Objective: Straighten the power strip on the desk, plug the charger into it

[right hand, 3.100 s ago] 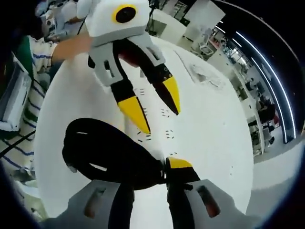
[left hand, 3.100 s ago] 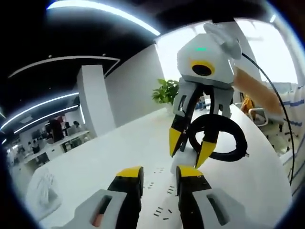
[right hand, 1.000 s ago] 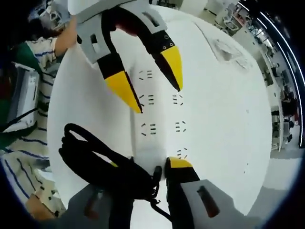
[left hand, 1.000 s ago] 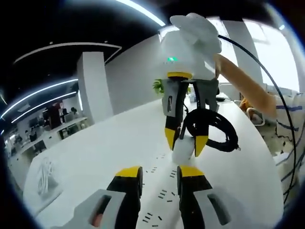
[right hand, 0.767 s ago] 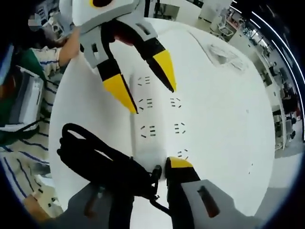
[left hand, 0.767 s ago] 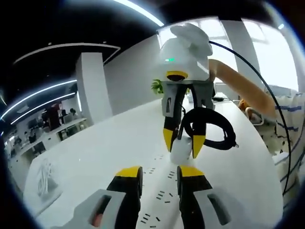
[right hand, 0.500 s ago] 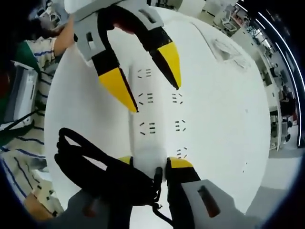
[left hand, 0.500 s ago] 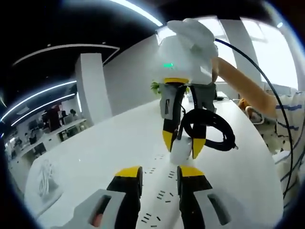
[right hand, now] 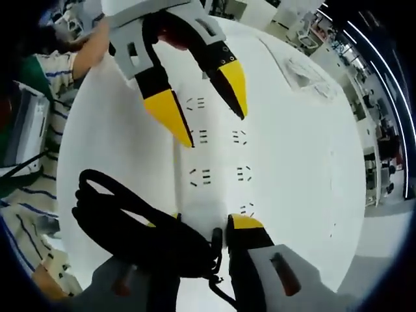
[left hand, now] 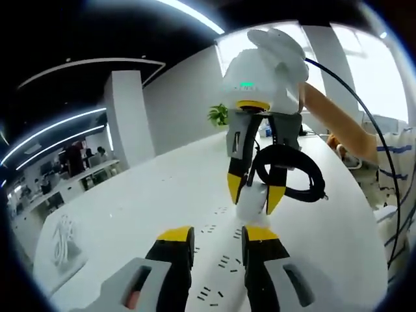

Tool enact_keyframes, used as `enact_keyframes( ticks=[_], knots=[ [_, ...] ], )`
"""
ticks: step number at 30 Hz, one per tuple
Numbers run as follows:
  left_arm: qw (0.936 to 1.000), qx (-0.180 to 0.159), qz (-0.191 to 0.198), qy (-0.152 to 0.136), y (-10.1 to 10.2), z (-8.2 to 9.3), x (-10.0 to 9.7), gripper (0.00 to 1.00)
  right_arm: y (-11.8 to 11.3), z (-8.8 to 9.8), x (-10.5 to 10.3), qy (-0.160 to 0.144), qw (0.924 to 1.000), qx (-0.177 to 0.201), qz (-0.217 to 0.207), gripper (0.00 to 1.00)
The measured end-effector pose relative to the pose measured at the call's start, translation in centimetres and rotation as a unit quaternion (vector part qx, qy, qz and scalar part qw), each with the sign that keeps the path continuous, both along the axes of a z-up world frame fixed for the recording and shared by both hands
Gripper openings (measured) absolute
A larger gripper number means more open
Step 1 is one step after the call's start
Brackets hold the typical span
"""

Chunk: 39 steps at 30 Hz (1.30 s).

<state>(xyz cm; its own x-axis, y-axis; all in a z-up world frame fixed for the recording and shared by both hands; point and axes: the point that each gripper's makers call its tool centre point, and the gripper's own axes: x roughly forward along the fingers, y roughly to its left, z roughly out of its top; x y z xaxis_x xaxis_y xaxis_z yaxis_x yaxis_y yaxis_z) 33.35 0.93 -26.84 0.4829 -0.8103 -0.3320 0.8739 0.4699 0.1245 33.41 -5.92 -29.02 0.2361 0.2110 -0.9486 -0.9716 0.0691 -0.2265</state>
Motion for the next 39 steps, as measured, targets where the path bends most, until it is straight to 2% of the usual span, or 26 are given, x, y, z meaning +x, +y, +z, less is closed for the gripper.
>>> enact_keyframes(
  ticks=[6, 11, 20, 29, 39],
  knots=[
    [1.0000, 0.004, -0.004, -0.002, -0.1, -0.1, -0.2, 0.29, 0.1, 0.0, -0.1, -0.011, 0.9996, 0.027, 0.003, 0.26],
    [0.9999, 0.011, -0.007, -0.003, -0.2, -0.3, -0.4, 0.29, 0.4, 0.3, 0.0, -0.034, 0.9961, 0.080, 0.013, 0.26],
    [0.9998, 0.018, -0.010, 0.000, -0.4, -0.7, -0.5, 0.29, 0.5, 0.4, -0.1, -0.055, 0.9925, 0.107, 0.018, 0.26],
    [0.9997, 0.023, -0.012, -0.001, -0.4, -0.8, -0.5, 0.29, 0.8, 0.9, 0.1, -0.107, 0.9802, 0.164, 0.032, 0.27],
    [0.9994, 0.032, -0.015, 0.000, -0.4, -1.0, -0.3, 0.29, 1.1, 1.5, 0.1, -0.142, 0.9590, 0.239, 0.056, 0.27]
  ],
)
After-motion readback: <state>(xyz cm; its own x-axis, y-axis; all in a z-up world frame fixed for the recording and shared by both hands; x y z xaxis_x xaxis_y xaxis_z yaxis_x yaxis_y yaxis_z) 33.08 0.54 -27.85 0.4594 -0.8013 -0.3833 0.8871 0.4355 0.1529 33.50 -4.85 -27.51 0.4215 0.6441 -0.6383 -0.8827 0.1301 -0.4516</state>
